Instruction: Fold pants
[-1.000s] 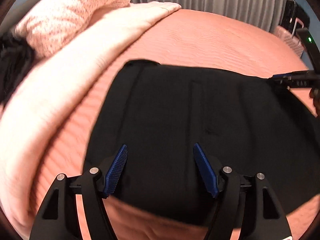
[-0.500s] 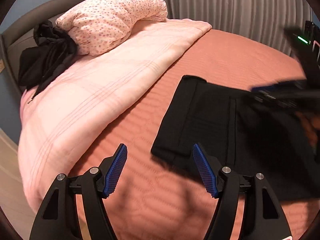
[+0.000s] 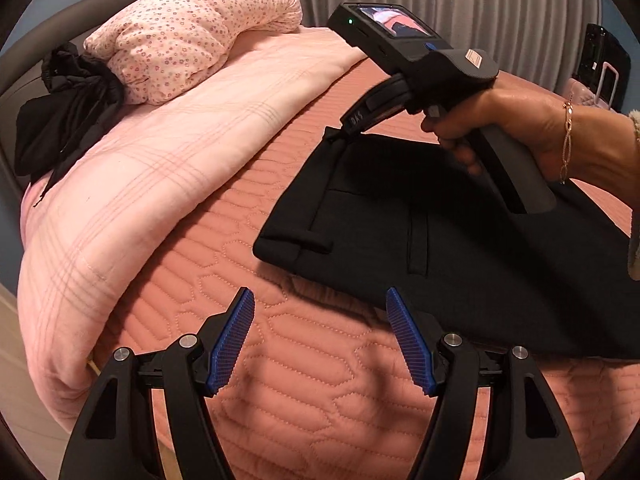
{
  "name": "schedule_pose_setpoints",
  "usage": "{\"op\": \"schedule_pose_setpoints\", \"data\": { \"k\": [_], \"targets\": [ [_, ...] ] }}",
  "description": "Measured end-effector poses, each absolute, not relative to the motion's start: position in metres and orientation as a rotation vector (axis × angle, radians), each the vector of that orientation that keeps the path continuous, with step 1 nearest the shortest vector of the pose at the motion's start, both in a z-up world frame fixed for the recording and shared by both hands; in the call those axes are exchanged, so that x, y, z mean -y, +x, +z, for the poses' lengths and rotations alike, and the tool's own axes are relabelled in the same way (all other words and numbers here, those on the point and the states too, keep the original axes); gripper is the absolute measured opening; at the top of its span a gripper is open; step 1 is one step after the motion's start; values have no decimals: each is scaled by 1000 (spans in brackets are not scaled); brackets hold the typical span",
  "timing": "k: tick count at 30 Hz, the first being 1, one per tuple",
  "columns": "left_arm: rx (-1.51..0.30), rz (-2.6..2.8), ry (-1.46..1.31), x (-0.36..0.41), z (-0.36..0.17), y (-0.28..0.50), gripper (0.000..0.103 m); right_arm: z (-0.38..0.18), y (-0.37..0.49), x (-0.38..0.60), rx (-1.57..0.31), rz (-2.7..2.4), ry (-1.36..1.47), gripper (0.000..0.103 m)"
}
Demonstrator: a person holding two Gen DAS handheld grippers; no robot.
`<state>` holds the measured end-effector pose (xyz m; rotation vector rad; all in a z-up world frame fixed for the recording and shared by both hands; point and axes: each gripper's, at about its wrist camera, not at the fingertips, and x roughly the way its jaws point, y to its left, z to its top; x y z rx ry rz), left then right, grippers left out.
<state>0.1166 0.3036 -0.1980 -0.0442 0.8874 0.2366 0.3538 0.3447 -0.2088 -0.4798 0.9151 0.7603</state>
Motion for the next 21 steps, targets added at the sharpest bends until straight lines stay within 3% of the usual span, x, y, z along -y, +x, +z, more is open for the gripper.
{"op": "schedule_pose_setpoints", "data": {
  "k": [8,10,12,13,17,18,19,20,21],
  "targets": [
    [-886,212,-73,-303,-196,126,66,-207,374,-344,-927,714,-399,19],
    [-880,211,-68,-304,-192,125,66,-192,360,-333,-911,738,-395,35],
    [-876,218,-63,-307,-187,125,66,-171,339,-304,-857,748,-360,89],
    [-875,220,-62,-309,-185,124,66,-164,325,-287,-820,744,-347,94],
    [-867,216,-54,-308,-173,127,67,-154,267,-187,-737,681,-235,92],
    [-863,212,-42,-305,-169,132,67,-162,259,-156,-777,647,-201,71],
    [-860,204,-33,-299,-167,136,67,-172,258,-136,-834,616,-181,58],
    [-857,188,-26,-292,-165,142,67,-182,261,-117,-894,588,-150,47],
    [-857,158,-19,-281,-166,151,67,-194,272,-93,-949,566,-95,46]
  ]
}}
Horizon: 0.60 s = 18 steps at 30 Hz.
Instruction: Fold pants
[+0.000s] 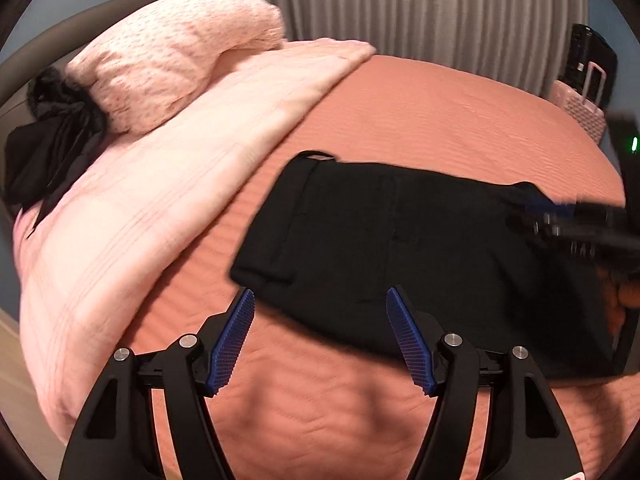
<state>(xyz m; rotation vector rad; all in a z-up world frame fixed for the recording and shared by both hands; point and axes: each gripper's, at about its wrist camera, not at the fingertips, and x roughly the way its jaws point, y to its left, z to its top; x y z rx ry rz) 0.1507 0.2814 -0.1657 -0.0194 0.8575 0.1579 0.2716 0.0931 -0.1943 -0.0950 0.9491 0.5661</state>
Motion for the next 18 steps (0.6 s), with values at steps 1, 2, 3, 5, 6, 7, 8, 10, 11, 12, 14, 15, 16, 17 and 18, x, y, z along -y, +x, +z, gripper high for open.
{"op": "schedule_pose_setpoints", "data": {
  "k": [1,2,3,5,6,7,8,10,11,12,14,15,16,17,18],
  "targets": [
    [-861,141,-13,-272,-169,159,67,-204,284,-75,-978,543,-71,43],
    [-881,140,1,-262,-175,168,67,-211,296,-62,-990,504,-86,39],
    [-926,146,22,-251,-186,179,67,-221,317,-37,-1012,464,-53,10],
    [-1031,180,94,-233,-216,196,67,-217,338,3,-1077,450,220,0],
    [-1043,195,120,-230,-224,198,67,-208,334,6,-1057,413,225,3],
    [-1004,219,135,-228,-224,195,70,-197,326,0,-1018,435,192,6],
    [-1004,236,139,-228,-224,195,72,-192,320,-6,-1001,491,176,6],
    [-1015,256,141,-229,-223,196,74,-199,316,-15,-1008,549,107,4],
    [-1023,269,147,-230,-223,197,78,-211,324,-6,-1039,454,69,3],
    [-1033,278,149,-232,-222,198,78,-216,329,8,-1056,413,134,0],
    [-1053,310,165,-234,-212,200,74,-204,325,34,-1015,368,313,7],
    [-1023,318,183,-231,-201,200,74,-196,320,36,-985,379,306,7],
    [-984,307,190,-228,-188,202,74,-188,317,31,-963,411,273,7],
    [-958,293,188,-222,-177,208,74,-183,316,21,-960,445,227,7],
    [-939,260,175,-213,-166,221,76,-181,319,8,-967,467,196,7]
  ]
}}
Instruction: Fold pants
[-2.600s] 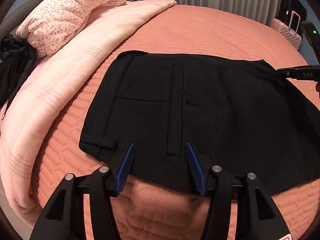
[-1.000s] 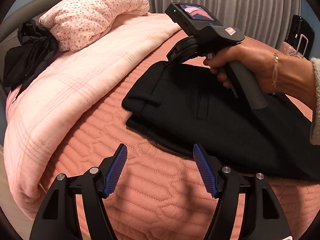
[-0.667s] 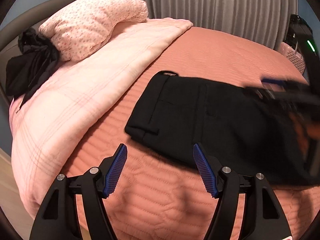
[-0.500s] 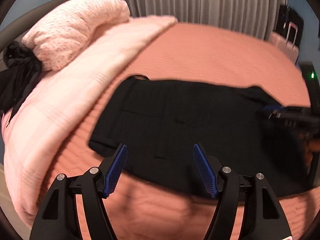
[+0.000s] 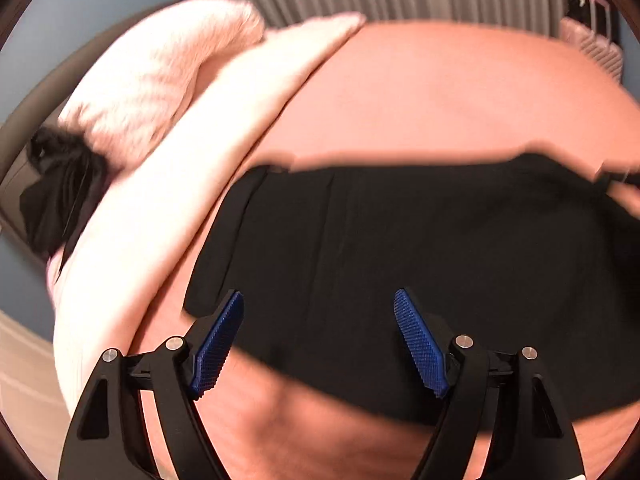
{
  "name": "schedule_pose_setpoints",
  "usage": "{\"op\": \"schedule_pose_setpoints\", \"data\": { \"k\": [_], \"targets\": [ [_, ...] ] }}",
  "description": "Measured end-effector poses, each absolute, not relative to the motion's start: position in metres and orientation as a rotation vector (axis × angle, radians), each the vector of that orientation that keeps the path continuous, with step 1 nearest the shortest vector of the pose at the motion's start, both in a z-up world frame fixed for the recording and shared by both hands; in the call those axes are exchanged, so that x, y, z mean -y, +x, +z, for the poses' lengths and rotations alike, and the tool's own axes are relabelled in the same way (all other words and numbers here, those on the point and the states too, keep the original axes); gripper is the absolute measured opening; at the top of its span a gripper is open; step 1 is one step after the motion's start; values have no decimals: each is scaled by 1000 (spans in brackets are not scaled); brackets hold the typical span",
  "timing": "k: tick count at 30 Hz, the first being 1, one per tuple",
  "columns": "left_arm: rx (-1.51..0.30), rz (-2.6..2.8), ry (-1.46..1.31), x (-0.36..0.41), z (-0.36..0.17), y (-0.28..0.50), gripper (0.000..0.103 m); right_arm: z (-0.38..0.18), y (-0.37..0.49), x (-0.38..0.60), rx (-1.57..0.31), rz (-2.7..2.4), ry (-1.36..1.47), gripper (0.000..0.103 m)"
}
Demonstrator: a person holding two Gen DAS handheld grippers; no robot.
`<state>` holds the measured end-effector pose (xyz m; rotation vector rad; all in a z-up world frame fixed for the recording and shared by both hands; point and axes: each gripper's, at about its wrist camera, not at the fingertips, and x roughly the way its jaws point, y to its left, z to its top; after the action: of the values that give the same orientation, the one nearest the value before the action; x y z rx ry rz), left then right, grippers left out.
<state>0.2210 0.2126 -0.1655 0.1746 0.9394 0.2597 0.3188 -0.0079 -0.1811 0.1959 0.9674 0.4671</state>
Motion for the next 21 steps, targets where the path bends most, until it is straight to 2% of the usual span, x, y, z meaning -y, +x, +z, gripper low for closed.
{"op": "schedule_pose_setpoints", "data": {
  "k": [2,5,7,10,11,13,16,17,19,21],
  "targets": [
    [-941,205,159,-192,-159,247,76,-185,333,-10,-983,520,188,7],
    [-1036,187,244,-155,-186,284,76,-208,369,-42,-1094,527,147,8],
    [-1115,217,288,-146,-215,288,77,-211,392,-27,-1063,496,178,4],
    [-1077,243,252,-153,-228,272,80,-200,400,18,-1008,337,319,9],
    [-1061,246,234,-159,-230,267,81,-194,393,23,-998,426,361,9],
    [-1048,247,207,-164,-233,266,85,-188,370,13,-988,524,268,9],
    [-1058,248,174,-173,-231,270,87,-207,337,14,-997,546,117,6],
    [-1065,247,174,-172,-232,270,87,-215,333,32,-997,481,128,3],
    [-1083,258,191,-171,-228,271,85,-206,315,91,-954,318,221,9],
    [-1064,276,230,-166,-217,261,85,-190,267,145,-889,296,262,10]
  ]
}}
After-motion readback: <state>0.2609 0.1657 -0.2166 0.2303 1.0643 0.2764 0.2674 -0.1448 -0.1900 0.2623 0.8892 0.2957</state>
